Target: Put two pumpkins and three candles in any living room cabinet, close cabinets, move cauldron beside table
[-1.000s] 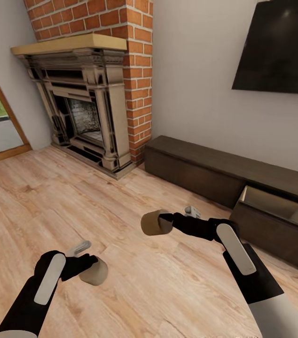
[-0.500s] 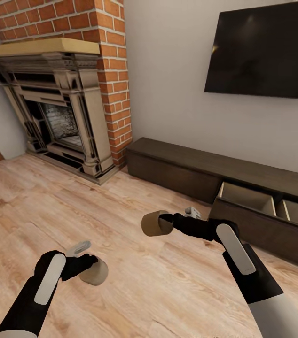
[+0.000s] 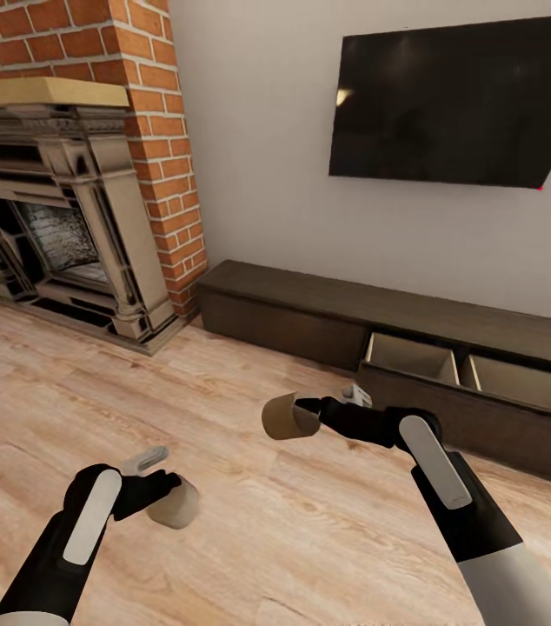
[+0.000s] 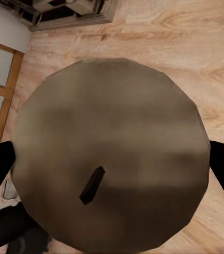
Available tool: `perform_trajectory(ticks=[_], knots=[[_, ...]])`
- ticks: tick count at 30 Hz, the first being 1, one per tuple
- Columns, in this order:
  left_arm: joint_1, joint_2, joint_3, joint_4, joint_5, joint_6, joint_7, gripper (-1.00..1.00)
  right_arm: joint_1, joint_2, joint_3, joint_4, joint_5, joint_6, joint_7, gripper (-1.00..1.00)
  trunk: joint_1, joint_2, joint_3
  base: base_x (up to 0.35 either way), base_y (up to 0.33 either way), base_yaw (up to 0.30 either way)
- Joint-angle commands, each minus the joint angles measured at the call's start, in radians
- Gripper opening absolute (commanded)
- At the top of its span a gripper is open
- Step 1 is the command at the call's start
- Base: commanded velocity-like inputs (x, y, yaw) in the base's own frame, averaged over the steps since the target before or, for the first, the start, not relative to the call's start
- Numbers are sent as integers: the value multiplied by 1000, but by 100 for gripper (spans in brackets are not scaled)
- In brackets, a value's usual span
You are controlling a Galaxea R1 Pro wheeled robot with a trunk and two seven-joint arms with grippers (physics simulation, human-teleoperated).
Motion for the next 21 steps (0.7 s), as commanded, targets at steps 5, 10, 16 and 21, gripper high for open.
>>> perform_trajectory(ticks=[5,10,16,21], knots=[[0,0,0,-1,13,2,9,-100,-1,-1,2,-2,-16,-1,-10,-100,-19,35,15,0,0,-277],[0,0,1,-1,13,2,9,-100,-1,-1,2,-2,-17,-1,-10,-100,-39,70,31,0,0,-277],[0,0,0,-1,13,2,9,-100,-1,-1,2,-1,-17,0,-10,-100,-62,112,49,0,0,-277],[0,0,0,-1,13,2,9,-100,-1,-1,2,-1,-17,-1,-10,-100,-81,147,65,0,0,-277]])
